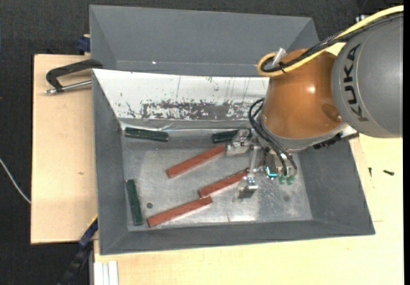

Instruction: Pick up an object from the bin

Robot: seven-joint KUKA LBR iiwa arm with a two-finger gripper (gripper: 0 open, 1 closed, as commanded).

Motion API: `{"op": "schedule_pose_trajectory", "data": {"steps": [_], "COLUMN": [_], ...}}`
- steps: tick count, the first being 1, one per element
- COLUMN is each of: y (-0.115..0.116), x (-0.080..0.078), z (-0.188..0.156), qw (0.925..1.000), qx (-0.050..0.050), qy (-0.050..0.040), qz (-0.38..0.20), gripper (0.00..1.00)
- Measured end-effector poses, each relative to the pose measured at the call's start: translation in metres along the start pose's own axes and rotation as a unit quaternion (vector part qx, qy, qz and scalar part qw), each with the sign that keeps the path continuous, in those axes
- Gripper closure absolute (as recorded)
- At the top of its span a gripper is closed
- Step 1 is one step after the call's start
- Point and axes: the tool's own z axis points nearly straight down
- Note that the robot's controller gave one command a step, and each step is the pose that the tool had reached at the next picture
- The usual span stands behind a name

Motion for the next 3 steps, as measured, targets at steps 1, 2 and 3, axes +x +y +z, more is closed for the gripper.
{"op": "schedule_pose_trajectory", "data": {"steps": [1,2,3], "y": [0.000,0.003,0.003], "x": [-0.002,-0.016,-0.016], "z": [-0.004,0.095,0.095], "qw": [1.0000,0.9998,0.9998], "qx": [0.000,0.000,0.000], "qy": [-0.0042,-0.0052,-0.0052], "qz": [0.001,-0.020,-0.020], "gripper": [0.00,1.00,1.00]}}
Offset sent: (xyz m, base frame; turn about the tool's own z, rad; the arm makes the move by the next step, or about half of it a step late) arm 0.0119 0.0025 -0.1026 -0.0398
